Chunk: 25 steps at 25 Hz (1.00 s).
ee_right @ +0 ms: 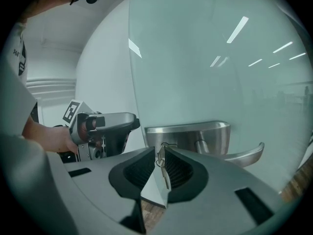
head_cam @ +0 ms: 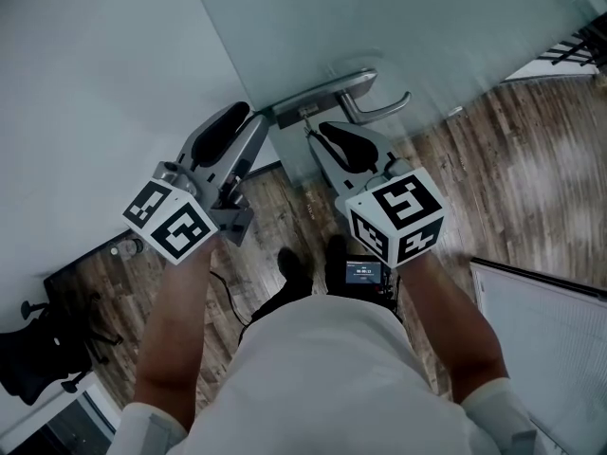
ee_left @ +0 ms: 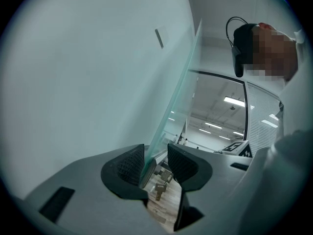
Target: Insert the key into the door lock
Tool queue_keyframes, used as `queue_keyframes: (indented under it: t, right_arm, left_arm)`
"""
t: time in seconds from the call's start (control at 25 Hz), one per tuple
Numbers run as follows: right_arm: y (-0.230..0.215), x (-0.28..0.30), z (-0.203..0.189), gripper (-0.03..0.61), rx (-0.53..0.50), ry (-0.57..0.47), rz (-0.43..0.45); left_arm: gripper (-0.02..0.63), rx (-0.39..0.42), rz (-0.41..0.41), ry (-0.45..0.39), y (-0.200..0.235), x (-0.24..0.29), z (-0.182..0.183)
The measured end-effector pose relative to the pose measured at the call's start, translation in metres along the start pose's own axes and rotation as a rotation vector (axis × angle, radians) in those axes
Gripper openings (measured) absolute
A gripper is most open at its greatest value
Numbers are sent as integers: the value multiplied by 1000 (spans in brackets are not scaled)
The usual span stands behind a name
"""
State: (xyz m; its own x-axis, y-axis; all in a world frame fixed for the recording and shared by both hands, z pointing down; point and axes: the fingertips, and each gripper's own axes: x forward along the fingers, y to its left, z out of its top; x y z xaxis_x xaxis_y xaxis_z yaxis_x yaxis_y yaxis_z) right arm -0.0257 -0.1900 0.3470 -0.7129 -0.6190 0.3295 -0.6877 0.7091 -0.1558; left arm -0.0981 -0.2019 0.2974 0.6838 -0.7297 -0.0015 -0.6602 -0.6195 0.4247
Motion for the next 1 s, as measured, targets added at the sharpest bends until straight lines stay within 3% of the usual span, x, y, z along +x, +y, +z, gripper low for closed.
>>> queue_keyframes:
  t: [0.68, 1.0]
  right_arm:
    - [0, -39, 12, 46, 44, -59, -32]
    - [3, -53, 3, 44, -9, -8, -32]
  left_arm:
    - [149, -23, 16, -9, -20, -33, -7]
    - [149, -51, 15, -13, -34, -49, -15]
